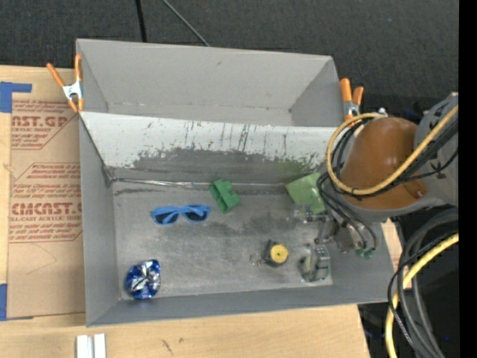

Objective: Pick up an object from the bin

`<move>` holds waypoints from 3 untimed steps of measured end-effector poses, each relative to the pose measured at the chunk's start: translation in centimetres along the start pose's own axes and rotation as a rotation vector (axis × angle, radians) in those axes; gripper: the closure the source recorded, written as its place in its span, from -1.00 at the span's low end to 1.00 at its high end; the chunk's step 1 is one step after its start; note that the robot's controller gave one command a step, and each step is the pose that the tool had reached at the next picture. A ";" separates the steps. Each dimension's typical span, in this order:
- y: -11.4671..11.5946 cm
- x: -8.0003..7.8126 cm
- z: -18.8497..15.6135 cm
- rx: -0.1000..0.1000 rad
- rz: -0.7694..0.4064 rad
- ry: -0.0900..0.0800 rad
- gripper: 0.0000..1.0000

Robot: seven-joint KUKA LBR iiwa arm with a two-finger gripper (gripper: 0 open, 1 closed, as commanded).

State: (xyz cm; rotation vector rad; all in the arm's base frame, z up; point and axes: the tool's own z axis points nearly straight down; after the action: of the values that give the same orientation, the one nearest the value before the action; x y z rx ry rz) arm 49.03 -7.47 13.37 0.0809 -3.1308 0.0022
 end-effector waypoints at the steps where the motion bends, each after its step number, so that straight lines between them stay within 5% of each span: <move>1: 3.8 -1.7 6.1 -0.003 -0.206 -0.006 -1.00; 2: -1.4 -2.6 6.4 0.002 -0.518 -0.011 -1.00; 3: -1.2 -2.6 6.4 0.000 -0.518 -0.012 1.00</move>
Offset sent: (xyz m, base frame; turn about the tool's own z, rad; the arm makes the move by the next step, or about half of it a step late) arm 0.0151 0.0373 -0.0593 -0.2050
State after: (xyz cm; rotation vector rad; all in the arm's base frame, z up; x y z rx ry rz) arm 51.61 -8.57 6.96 0.8838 -3.0166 -0.0016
